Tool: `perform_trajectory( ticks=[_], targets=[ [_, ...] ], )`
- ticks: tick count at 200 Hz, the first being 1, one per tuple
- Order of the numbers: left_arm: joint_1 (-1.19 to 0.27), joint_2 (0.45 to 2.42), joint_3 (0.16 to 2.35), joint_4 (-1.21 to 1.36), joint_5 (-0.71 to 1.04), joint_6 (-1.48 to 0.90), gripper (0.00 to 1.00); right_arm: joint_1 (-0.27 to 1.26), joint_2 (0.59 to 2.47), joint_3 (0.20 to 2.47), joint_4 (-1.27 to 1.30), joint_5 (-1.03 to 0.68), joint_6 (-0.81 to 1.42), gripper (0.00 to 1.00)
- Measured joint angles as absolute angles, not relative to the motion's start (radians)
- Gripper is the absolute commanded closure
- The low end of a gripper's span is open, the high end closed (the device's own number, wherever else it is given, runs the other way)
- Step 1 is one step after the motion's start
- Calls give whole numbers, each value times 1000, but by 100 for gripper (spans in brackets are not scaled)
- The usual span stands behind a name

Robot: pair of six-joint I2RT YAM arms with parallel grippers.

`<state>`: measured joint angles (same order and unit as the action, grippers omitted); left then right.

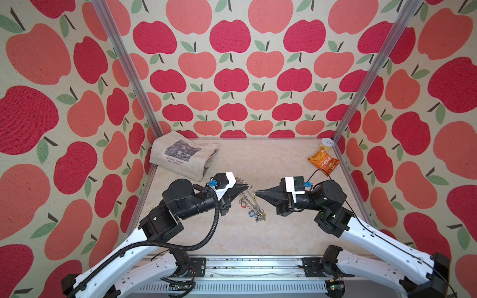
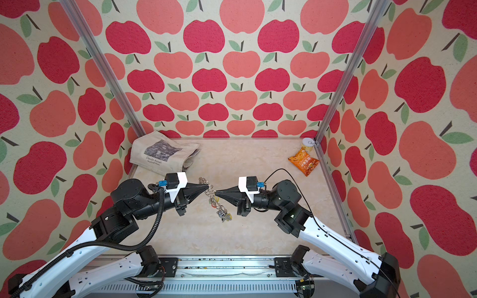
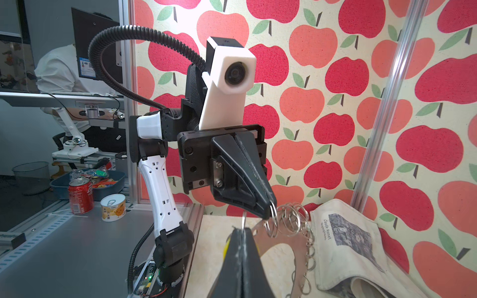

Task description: Put the keys on the keyring

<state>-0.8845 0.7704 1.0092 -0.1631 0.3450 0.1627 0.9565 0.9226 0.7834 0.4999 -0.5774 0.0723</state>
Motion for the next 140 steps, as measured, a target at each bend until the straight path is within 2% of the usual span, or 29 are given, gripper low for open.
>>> perform_trajectory(
  ticks=[140],
  targets=[
    [-889,772,1002,-152,328,147,100,1015,884,783,372,-407,-132,100]
  ],
)
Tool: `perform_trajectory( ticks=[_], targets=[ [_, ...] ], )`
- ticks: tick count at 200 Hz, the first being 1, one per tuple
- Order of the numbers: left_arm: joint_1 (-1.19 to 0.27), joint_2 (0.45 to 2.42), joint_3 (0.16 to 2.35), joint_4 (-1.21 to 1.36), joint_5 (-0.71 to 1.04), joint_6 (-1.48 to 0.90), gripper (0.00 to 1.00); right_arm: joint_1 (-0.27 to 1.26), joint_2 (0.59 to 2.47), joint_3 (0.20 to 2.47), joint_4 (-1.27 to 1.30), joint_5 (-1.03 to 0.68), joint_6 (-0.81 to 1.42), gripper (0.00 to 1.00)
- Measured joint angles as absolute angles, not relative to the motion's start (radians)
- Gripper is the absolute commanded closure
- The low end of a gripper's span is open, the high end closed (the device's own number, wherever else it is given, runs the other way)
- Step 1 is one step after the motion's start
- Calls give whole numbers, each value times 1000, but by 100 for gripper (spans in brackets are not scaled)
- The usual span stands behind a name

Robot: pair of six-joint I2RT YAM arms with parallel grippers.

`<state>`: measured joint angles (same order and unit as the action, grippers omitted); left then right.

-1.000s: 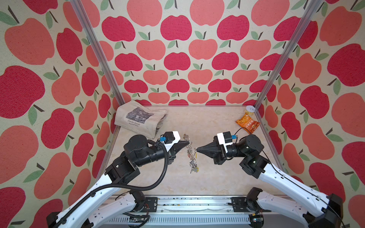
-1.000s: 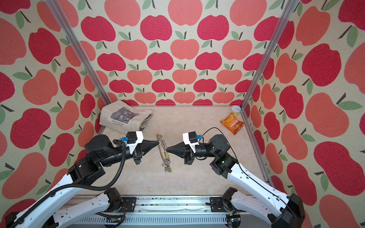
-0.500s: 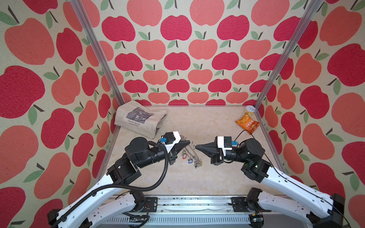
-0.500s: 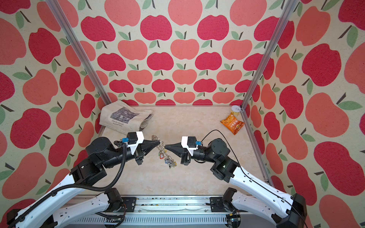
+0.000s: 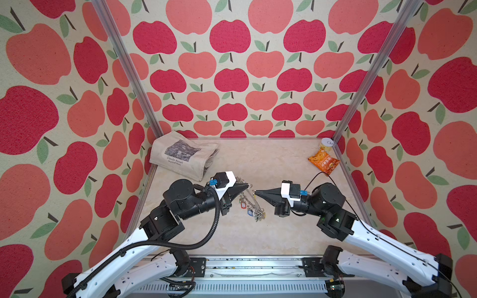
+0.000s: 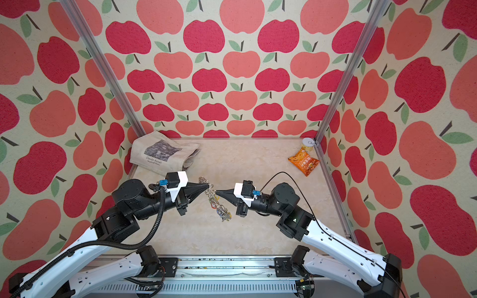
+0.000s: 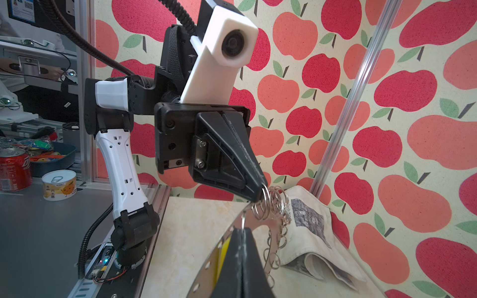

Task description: Put the keys on the keyring

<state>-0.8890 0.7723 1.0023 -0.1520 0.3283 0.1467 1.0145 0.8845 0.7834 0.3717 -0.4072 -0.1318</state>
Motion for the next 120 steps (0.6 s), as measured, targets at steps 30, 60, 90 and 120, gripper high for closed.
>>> perform_trajectory(
  ticks=[30,60,90,120],
  targets=[
    [-889,772,1002,-152,329,146,100,1015,884,784,372,-395,-154,100],
    [-889,772,1002,-152,329,146,100,1015,884,784,373,-389,-170,100],
    [-889,772,1002,-152,329,146,100,1015,885,784,381,-382,-183,100],
    [-889,772,1002,-152,329,144,100,1015,885,784,392,-380,-187,100]
  ],
)
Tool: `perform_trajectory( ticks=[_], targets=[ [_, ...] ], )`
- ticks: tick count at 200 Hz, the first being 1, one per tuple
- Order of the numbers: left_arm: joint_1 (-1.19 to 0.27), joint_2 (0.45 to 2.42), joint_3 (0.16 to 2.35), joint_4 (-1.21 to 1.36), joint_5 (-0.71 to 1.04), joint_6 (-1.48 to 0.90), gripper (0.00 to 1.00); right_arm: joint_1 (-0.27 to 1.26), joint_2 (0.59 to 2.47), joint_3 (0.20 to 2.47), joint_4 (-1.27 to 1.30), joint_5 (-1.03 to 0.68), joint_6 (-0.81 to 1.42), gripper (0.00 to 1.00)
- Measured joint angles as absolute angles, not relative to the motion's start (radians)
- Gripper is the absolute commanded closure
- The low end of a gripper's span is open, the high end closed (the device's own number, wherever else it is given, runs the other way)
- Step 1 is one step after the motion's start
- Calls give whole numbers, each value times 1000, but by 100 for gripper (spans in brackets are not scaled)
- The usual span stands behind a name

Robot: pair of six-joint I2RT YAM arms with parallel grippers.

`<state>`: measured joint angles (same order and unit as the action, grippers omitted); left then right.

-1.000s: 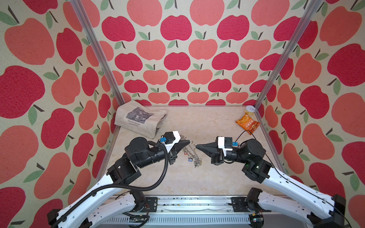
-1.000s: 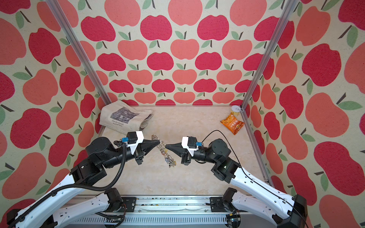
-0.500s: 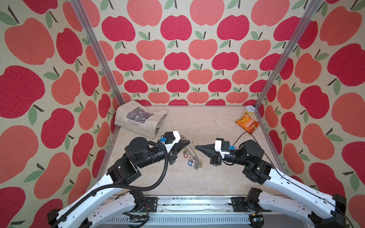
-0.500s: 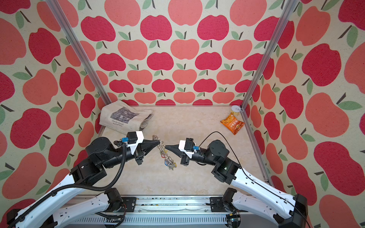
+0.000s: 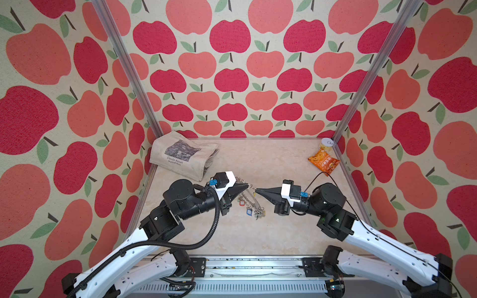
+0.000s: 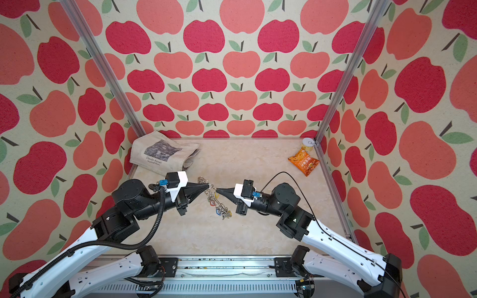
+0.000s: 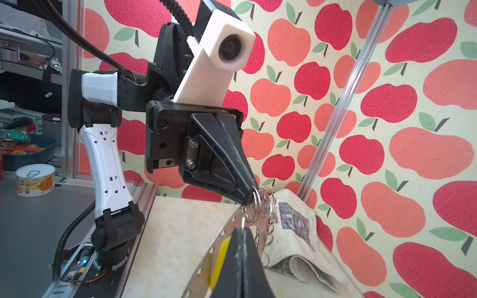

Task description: Put the keys on the keyring

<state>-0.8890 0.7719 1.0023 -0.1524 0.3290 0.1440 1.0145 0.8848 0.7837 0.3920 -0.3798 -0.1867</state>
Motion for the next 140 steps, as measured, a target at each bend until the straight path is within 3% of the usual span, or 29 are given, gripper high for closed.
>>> perform_trajectory(
  ticks=[140],
  targets=[
    [-893,768,1002,-153,332,139,100,1015,905,802,414,-370,-221,100]
  ],
)
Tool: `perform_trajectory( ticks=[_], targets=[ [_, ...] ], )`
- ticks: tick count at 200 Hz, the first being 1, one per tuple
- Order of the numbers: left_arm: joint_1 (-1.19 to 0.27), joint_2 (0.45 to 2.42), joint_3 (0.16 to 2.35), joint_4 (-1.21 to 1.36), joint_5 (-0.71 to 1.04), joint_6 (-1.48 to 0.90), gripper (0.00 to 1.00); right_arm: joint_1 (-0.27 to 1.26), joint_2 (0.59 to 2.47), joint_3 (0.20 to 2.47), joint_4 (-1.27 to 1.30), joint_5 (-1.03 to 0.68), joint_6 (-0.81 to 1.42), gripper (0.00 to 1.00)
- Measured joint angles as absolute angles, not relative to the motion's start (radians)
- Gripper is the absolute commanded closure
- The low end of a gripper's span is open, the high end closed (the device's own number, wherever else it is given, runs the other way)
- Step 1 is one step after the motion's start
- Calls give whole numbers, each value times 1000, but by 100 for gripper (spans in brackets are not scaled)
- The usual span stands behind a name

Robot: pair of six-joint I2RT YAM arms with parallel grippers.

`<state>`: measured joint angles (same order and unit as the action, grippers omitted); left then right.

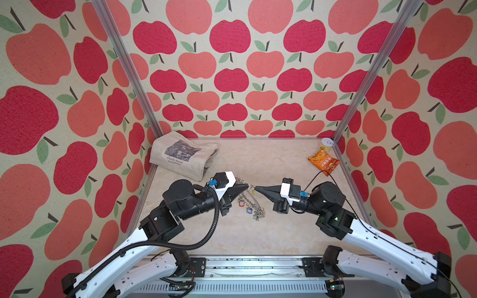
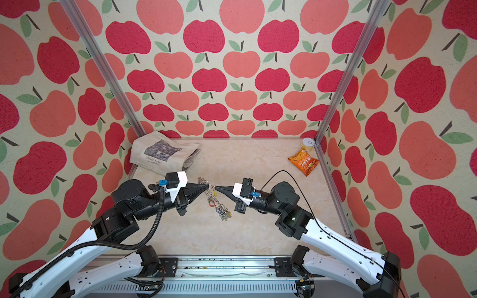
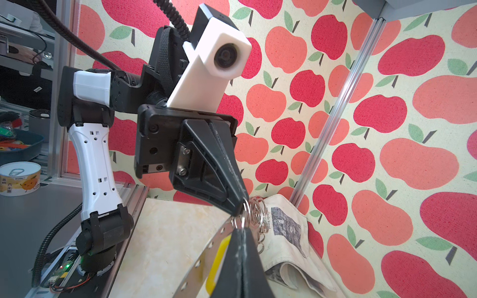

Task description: Put the keys on the keyring

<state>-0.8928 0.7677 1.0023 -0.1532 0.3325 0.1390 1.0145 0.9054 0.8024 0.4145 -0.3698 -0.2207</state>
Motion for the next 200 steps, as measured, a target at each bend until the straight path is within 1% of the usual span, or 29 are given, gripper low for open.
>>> perform_trajectory(
  ticks=[200],
  targets=[
    [-898,757,1002,-155,329,126,100,1019,920,815,416,-367,-239,100]
  ],
)
